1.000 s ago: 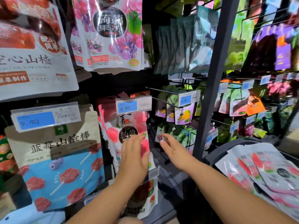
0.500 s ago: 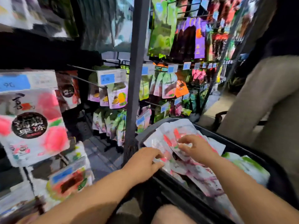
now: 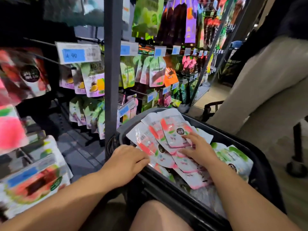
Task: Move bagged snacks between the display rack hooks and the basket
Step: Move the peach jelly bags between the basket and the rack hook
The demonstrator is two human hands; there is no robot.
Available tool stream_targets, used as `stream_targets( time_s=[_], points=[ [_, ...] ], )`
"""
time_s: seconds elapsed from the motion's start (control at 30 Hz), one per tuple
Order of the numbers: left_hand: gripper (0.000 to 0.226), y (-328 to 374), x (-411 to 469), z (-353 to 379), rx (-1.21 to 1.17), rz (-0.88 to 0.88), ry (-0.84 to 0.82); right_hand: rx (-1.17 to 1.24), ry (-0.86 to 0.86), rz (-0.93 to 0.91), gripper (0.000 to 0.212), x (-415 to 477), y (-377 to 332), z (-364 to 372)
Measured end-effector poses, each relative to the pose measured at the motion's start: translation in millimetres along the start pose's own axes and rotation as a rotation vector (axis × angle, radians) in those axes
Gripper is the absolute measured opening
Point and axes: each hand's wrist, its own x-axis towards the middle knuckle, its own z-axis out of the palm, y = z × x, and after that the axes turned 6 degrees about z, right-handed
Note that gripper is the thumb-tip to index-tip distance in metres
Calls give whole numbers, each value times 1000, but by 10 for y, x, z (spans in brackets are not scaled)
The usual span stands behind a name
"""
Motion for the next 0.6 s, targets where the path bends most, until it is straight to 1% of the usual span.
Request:
stream_targets(
  time_s=[0.1, 0.33, 0.4, 0.5, 0.6],
  points=[
    [74, -6, -2, 33, -16, -29, -3, 51, 85, 11, 59, -18, -2, -4],
    [73, 5, -13, 32, -31, -37, -3, -77, 177, -172, 28, -63, -79, 30],
    [69, 4, -14, 32, -26, -43, -8, -88, 207, -220, 20, -68, -74, 47],
    [56, 12, -16, 23, -25, -53, -17, -35, 234, -205, 19, -48, -68, 65],
    [68, 27, -25, 19, -38, -42, -3, 83, 348, -214, 22, -54, -112, 34]
  ],
)
